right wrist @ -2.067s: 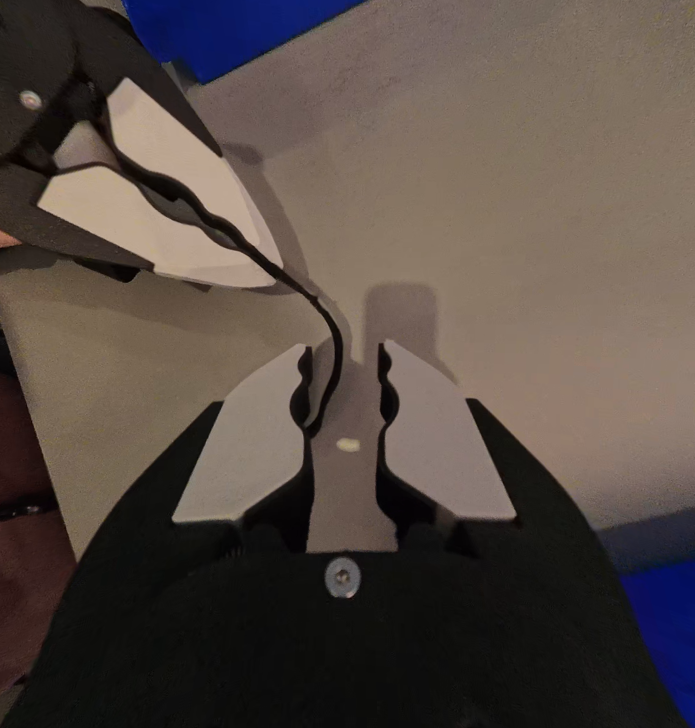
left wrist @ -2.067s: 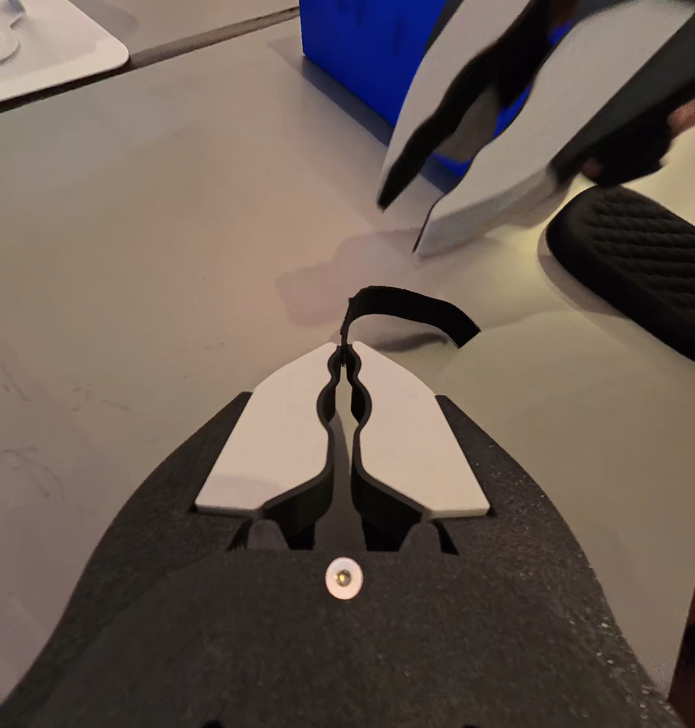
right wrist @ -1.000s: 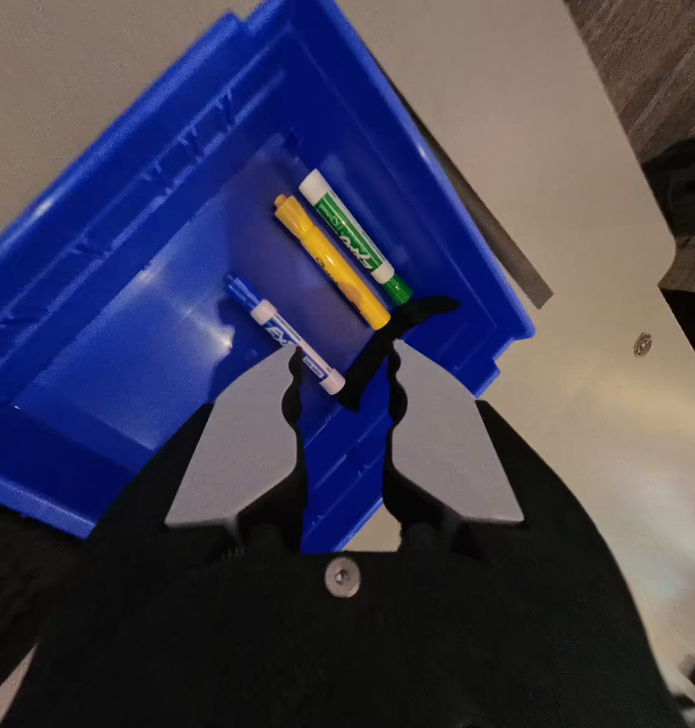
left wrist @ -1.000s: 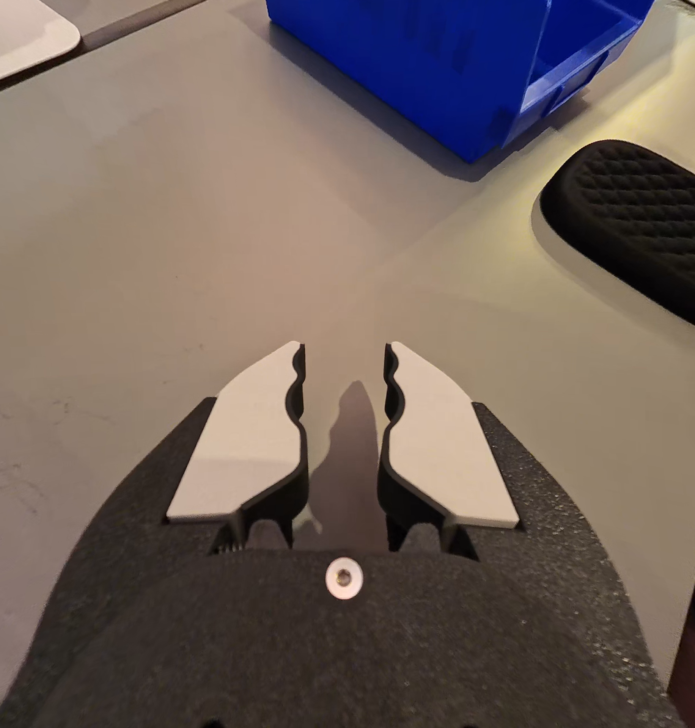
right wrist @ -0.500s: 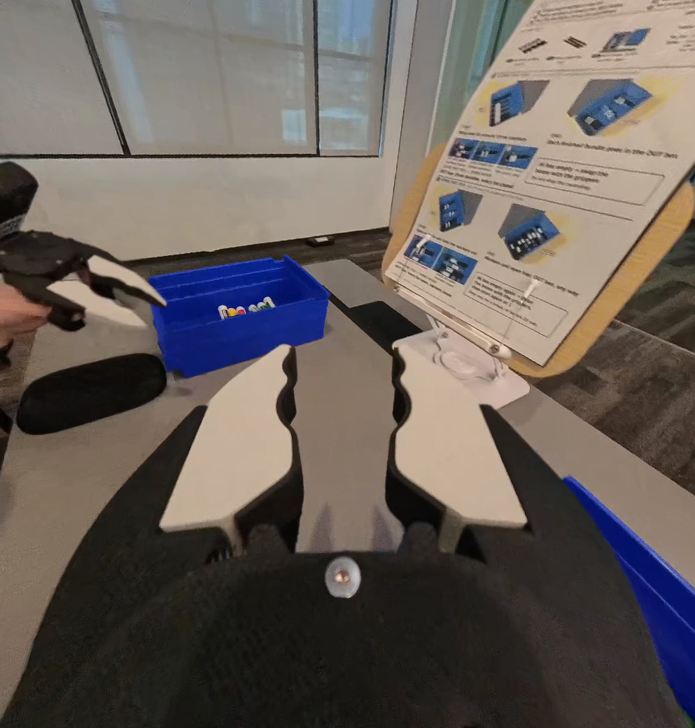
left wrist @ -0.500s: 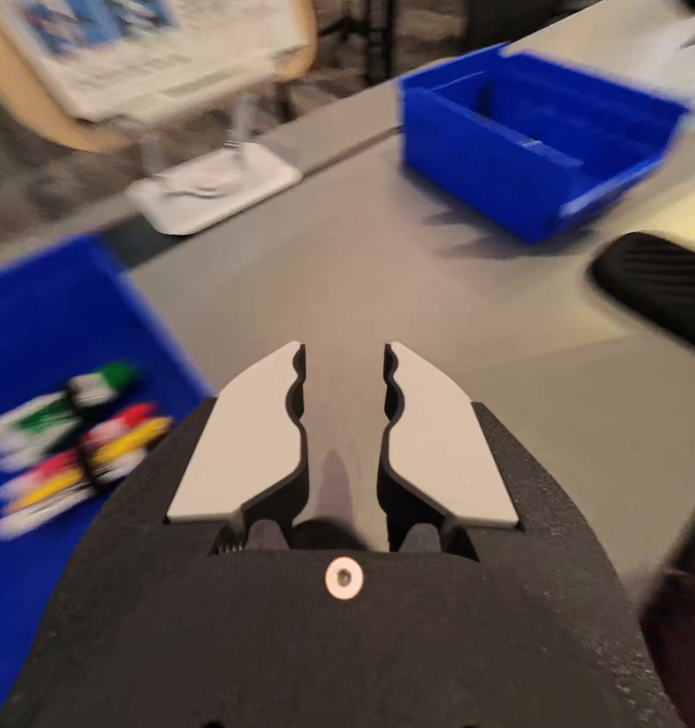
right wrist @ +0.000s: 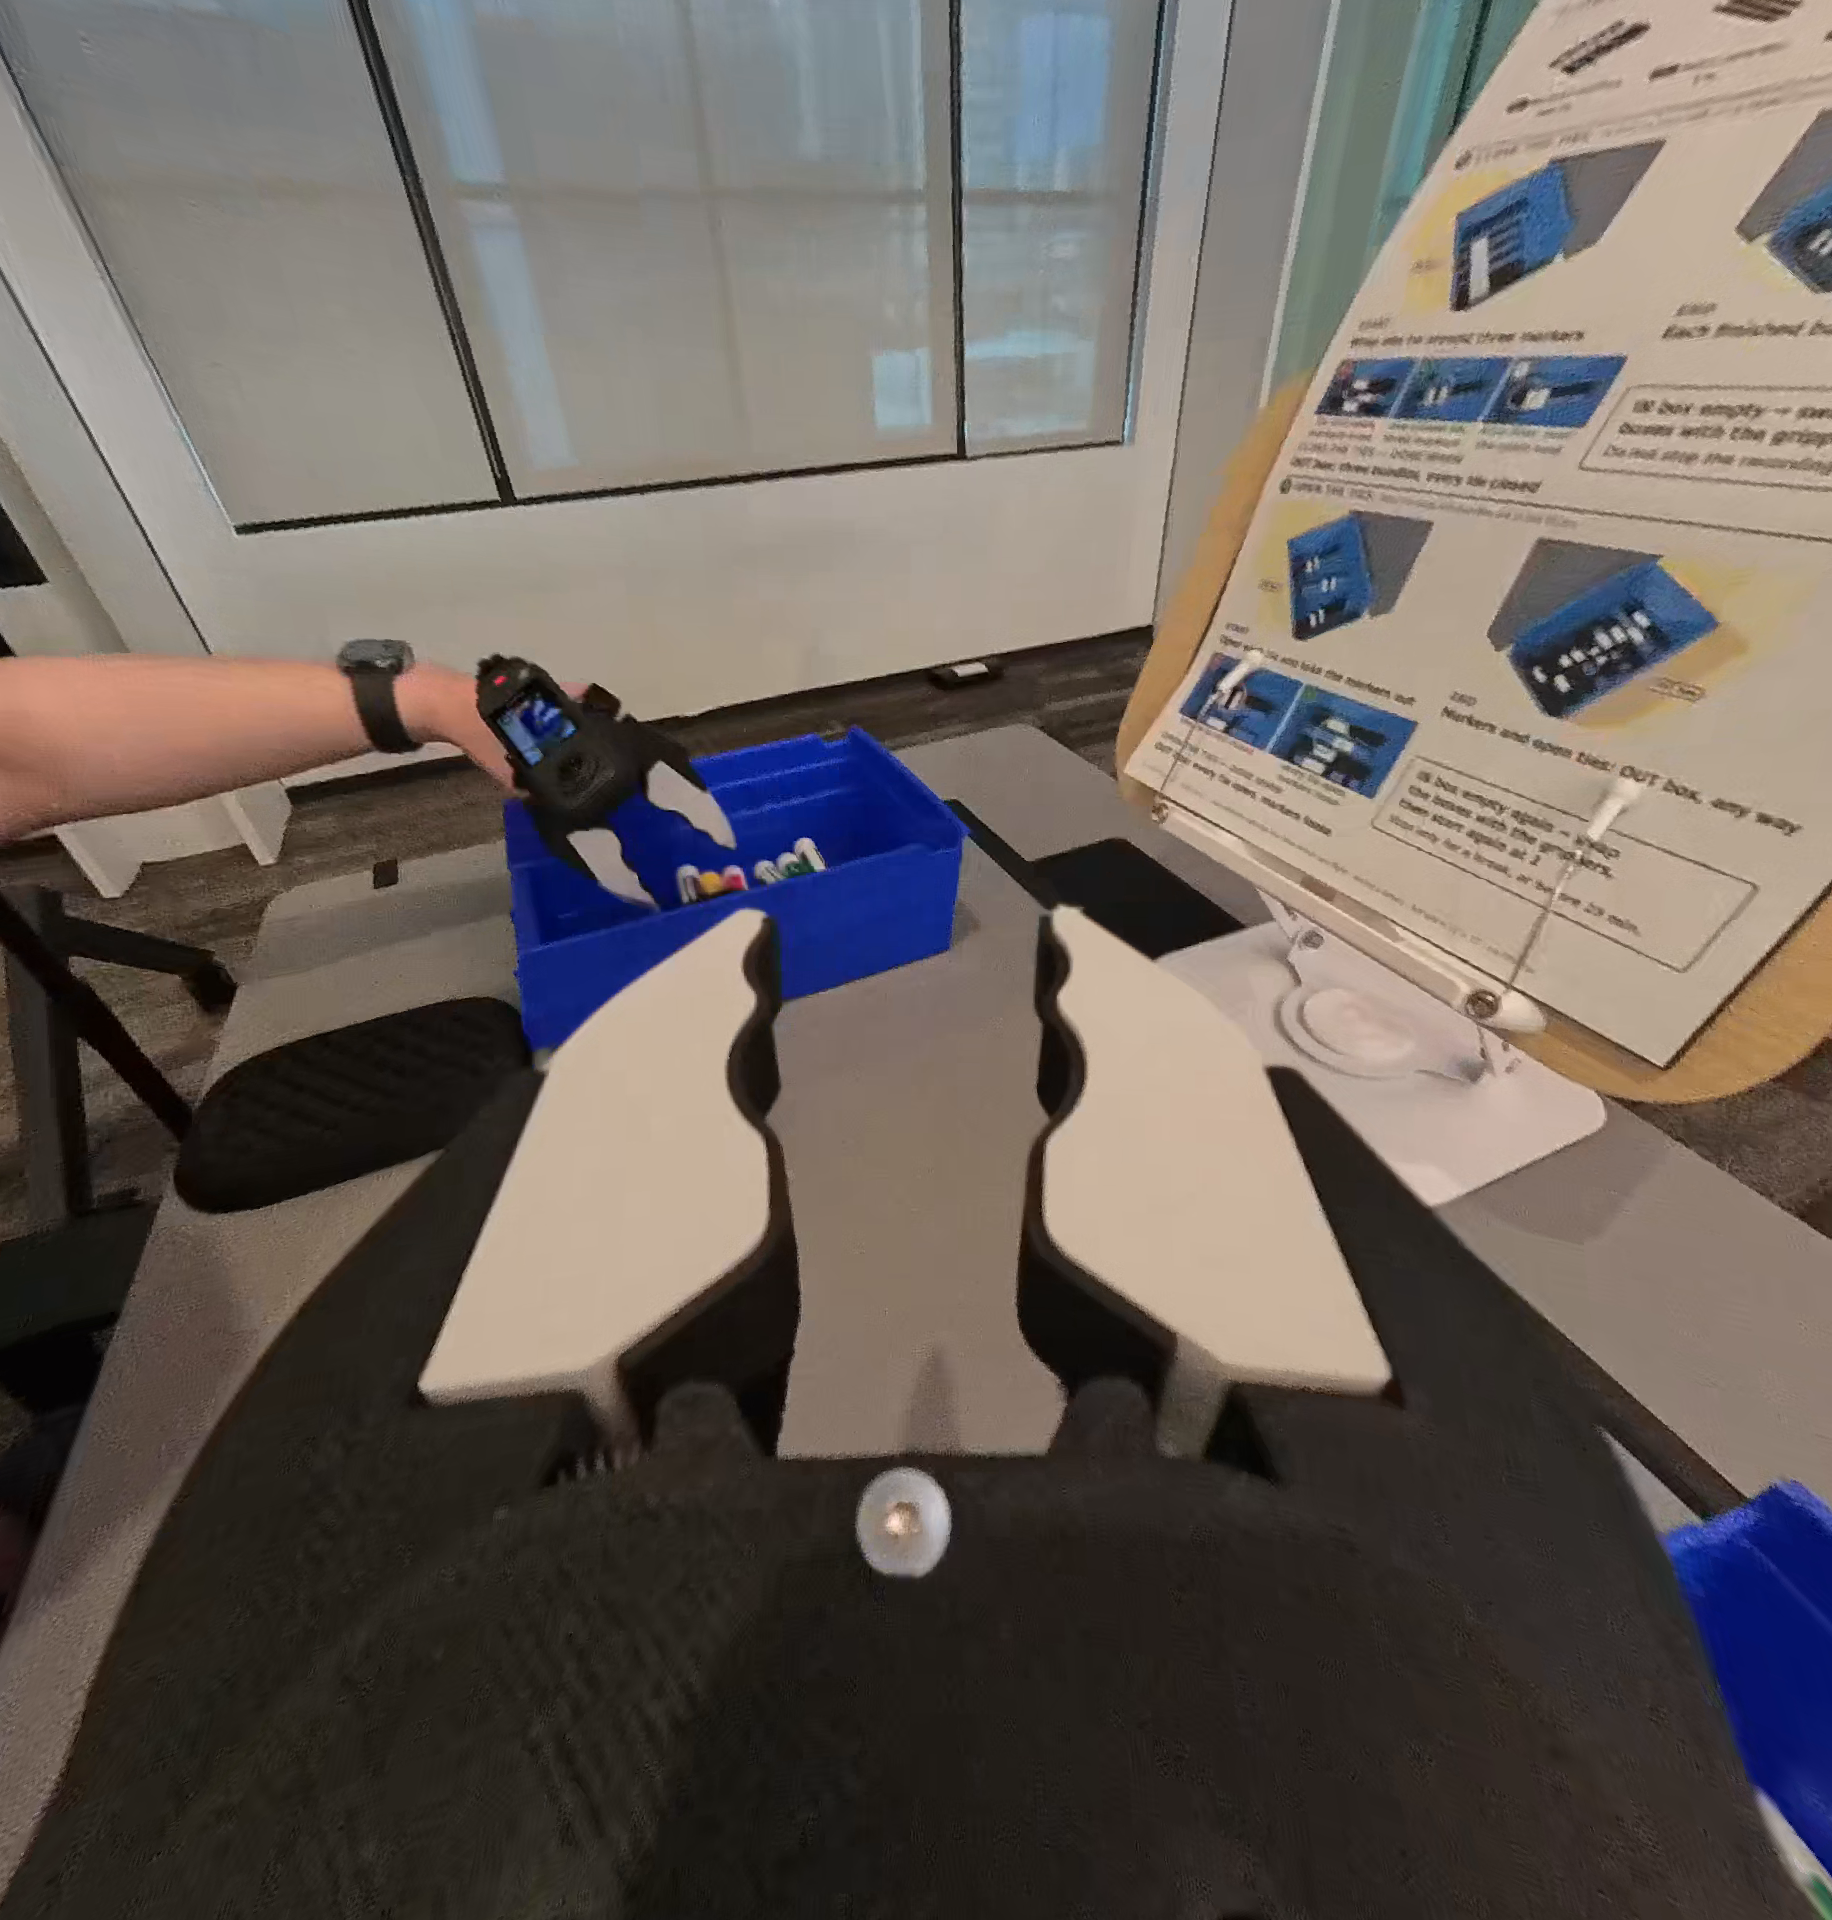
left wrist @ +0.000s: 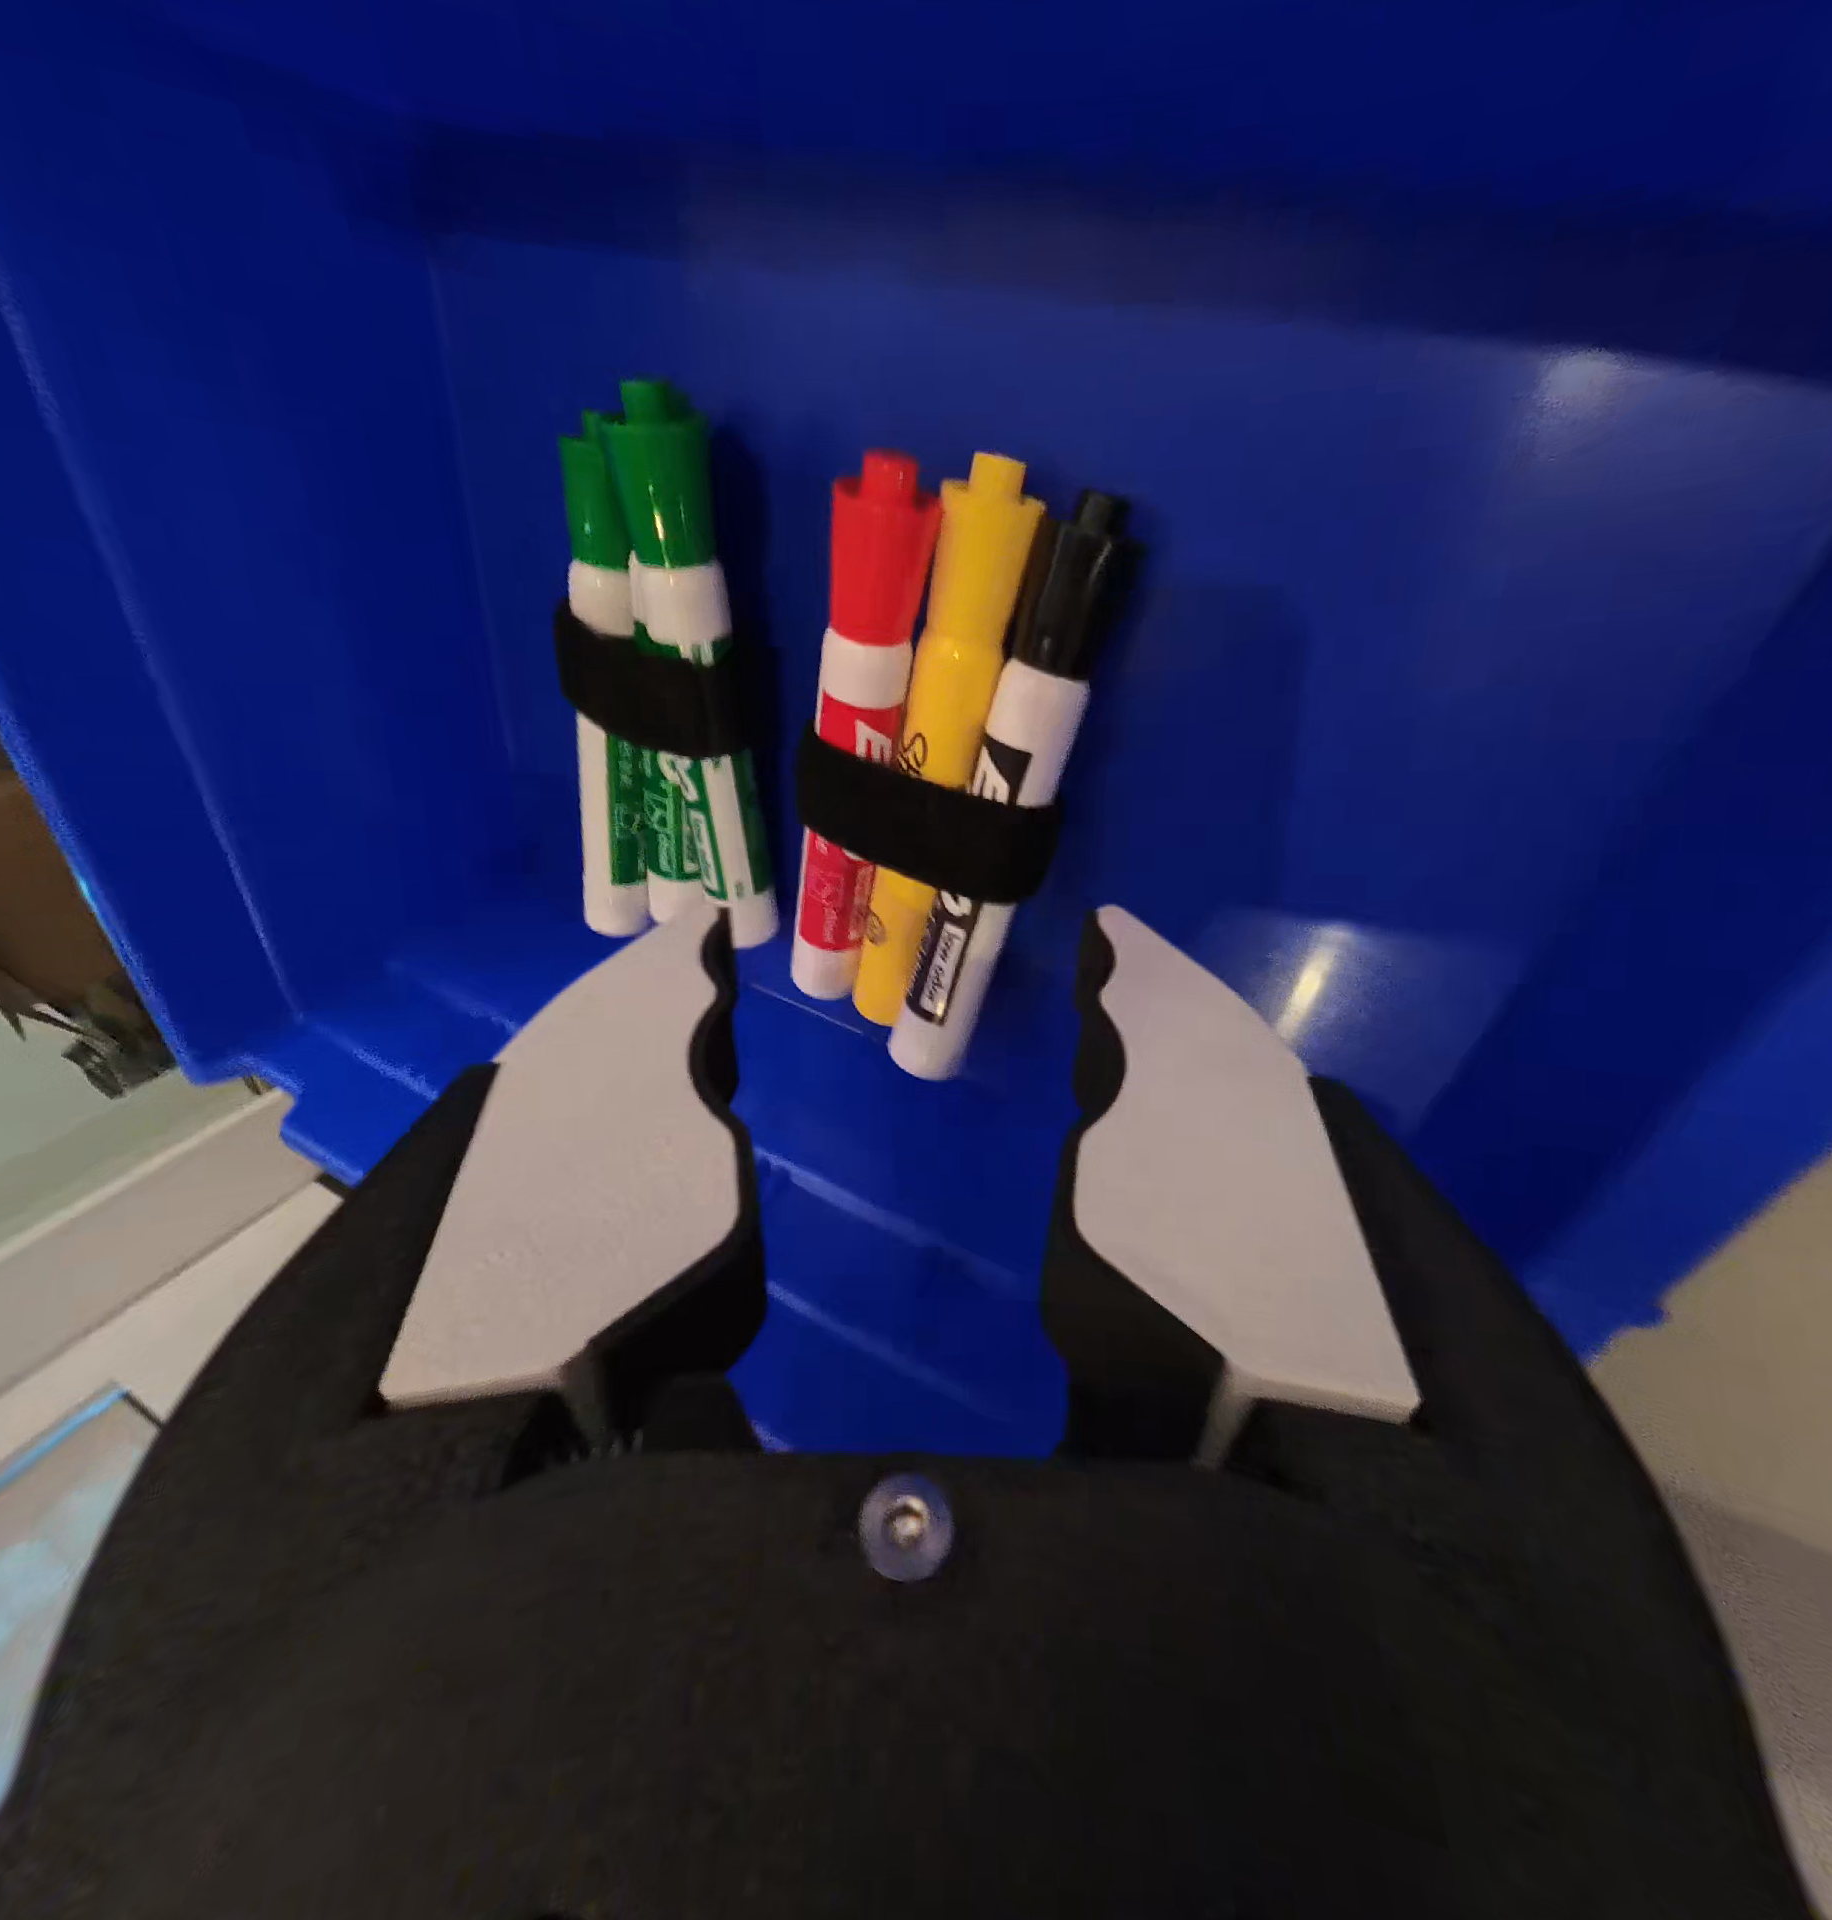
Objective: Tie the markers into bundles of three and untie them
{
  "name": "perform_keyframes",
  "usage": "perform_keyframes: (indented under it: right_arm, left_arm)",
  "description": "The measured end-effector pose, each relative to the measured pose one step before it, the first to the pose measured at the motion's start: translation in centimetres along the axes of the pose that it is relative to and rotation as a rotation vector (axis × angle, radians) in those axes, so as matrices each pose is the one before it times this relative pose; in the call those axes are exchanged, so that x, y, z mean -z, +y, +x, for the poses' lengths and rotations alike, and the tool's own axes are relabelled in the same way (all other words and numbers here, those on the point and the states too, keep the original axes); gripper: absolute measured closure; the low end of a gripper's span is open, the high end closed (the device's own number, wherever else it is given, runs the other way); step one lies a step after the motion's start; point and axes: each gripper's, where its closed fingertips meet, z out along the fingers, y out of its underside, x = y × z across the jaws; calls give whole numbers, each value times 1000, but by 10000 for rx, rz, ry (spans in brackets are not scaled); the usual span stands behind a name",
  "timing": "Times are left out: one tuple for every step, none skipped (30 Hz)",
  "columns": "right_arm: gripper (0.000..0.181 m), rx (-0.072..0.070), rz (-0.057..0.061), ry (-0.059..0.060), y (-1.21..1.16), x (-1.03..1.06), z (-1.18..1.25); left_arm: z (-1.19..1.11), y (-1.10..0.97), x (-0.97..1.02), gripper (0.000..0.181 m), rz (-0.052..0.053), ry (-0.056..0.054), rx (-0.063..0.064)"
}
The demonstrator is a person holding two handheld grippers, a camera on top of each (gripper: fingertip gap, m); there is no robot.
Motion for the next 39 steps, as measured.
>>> perform_keyframes:
  right_arm:
    - [133,14,-198,218,399,152,468]
    - [133,27,-78,192,184,211,434]
    - [133,-37,2,93,19,251,302]
    - [133,-117,58,3,-75,239,173]
    - [133,-147,81,-46,-111,233,117]
    - [133,-128,85,-60,-122,212,80]
    - [133,-88,92,-40,-144,209,103]
    - [134,-54,78,-1,-127,181,135]
    - [134,-35,64,28,-110,171,166]
    - [135,-26,56,32,-89,147,138]
    - [135,-31,25,16,-30,108,104]
    - [136,-46,-26,7,63,83,92]
    - [136,-46,-62,3,127,48,97]
    - [136,-25,-62,2,119,10,79]
    - [136,-7,-39,3,92,-6,63]
    - [137,-4,-11,-11,39,-25,15]
    - [137,-8,-6,-51,17,-26,-72]
    - [137,-8,-21,-64,29,-43,-121]
    - [137,8,-36,-19,51,-33,-79]
    - [137,28,-53,11,75,-40,-47]
    - [137,28,-72,5,106,-38,-45]
    - [137,35,-71,-2,105,-38,-49]
    - [137,40,-43,-15,58,-57,-62]
    - [138,15,-25,-34,42,-62,-84]
    - [138,-4,-27,-49,40,-71,-88]
    - [138,7,-37,-40,71,-95,-65]
    - [138,19,-58,2,114,-112,10]
    - [138,13,-91,39,179,-121,96]
    - [138,3,-113,44,240,-139,128]
    - [138,-5,-101,11,248,-172,91]
    - [138,-18,-106,-36,256,-211,31]
    - [138,-26,-123,-40,280,-240,31]
    - [138,-16,-105,-3,261,-266,78]
    - [138,-13,-101,13,270,-283,104]
    - [138,-24,-102,1,285,-307,82]
    - [138,-43,-76,-29,246,-337,30]
    - [138,-73,-65,-77,232,-376,-52]
    - [139,-88,-74,-111,242,-421,-111]
    - [140,-79,-73,-113,234,-472,-160]
  left_arm:
    - [-116,38,-607,115,-53,57,-218]
    - [261,1,-583,115,-8,293,-133]
    - [178,24,-565,115,-31,207,-142]
    - [35,27,-474,115,-25,78,-160]
    - [123,28,-418,114,-57,151,-126]
    - [-16,29,-353,113,-97,60,-113]
    - [-177,62,-303,114,-116,-82,-197]
    - [-9,153,-299,114,-179,37,-222]
    - [138,-19,-110,122,-71,187,-143]
    - [-231,-120,-53,121,-3,-38,-39]
    - [31,-132,-69,124,8,99,-7]
    - [8,1,-22,124,-51,110,-17]
    - [9,5,-40,125,-31,113,-17]
    - [24,13,-44,125,-65,139,17]
    - [18,25,-20,125,-101,147,-13]
    - [-18,11,4,125,-93,170,-31]
    - [-19,13,46,125,-101,213,54]
    - [12,7,115,128,-99,263,134]
    - [16,40,200,131,-106,291,154]
    - [-69,48,286,142,-73,249,149]
    - [136,-98,210,144,54,361,294]
    - [114,-128,-2,144,60,337,384]
    - [-47,-2,-94,144,-6,119,219]
    - [-40,-10,25,144,45,11,6]
    - [-66,-72,104,144,103,-43,68]
    - [-66,-194,180,145,220,-36,189]
    - [-13,-294,324,145,340,22,292]
    - [-16,-278,498,146,391,22,312]
    - [-69,-308,660,146,462,-13,315]
    - [-188,-425,829,153,548,-91,323]
    - [-327,-573,969,154,654,-182,361]
    - [-240,-645,1049,154,656,-99,425]
    - [5,-661,982,154,611,91,453]
    - [46,-574,841,154,510,63,326]
    - [-143,-464,716,154,386,-115,251]
    - [7,-149,549,155,85,35,277]
    - [79,-11,427,155,-78,75,214]
    - [29,20,364,155,-163,9,176]
    - [-40,-63,324,155,-177,-97,125]
